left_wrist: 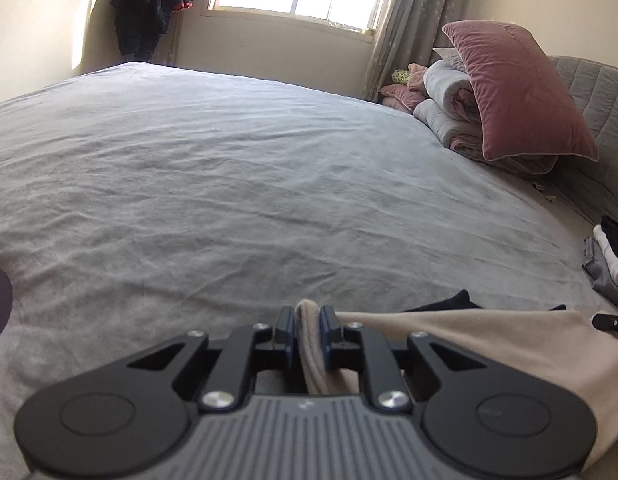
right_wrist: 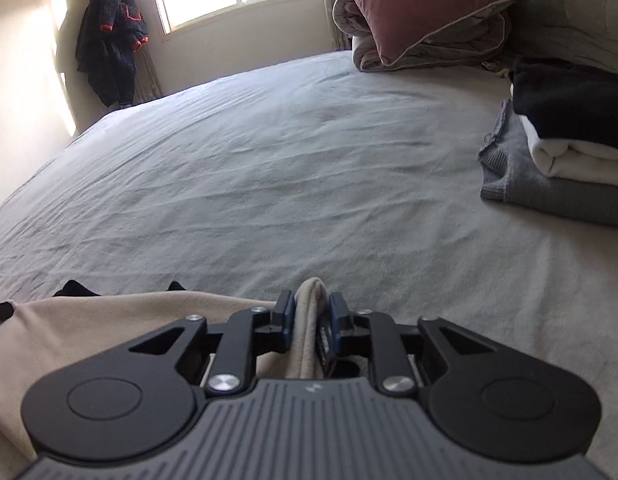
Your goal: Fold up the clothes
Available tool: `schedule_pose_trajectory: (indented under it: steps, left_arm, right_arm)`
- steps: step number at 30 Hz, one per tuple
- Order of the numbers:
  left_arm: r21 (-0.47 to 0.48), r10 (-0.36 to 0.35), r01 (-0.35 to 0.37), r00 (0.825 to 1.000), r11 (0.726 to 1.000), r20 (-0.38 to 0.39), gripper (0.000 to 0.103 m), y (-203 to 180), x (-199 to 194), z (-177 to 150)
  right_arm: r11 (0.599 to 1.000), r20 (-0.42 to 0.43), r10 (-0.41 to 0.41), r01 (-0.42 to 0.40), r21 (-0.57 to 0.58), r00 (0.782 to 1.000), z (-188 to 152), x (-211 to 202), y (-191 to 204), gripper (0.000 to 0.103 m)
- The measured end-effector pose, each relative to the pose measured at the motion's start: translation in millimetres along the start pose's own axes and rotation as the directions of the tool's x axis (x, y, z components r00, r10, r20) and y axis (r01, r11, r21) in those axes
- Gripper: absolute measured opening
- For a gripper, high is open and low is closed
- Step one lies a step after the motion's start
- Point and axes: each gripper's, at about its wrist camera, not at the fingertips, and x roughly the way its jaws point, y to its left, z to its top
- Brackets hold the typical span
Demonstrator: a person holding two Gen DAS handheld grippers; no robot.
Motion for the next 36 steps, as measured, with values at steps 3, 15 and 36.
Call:
schedule_pose_trajectory:
  steps: [3,15,36]
  left_arm:
    - [-0.020,0.007,-0.006,0.996,1.000,0.089,0.030,-3.5,-22.4,9.6]
    - [0.155,-0.170,0.173,0.985,0.973,-0.036,0.040,-99.4,-4.1,-2.1]
    - [0.231,-0.077,0.066,0.996,0.971,0.039,0.039,-43.4,-37.0,-21.9]
  right_arm:
    - [0.998,0.068,-0.041,0.044,-0.043,0.997,5.5,-15.7,8.0,0.041]
    - [0.966,0.048,0.106,-0.091,-0.241,0.993,-5.4,-8.0,95.1,0.042]
    - [0.965,0.057,0.043,-0.026,-0.259,0.997,-17.5,-27.6,24.5,0.044]
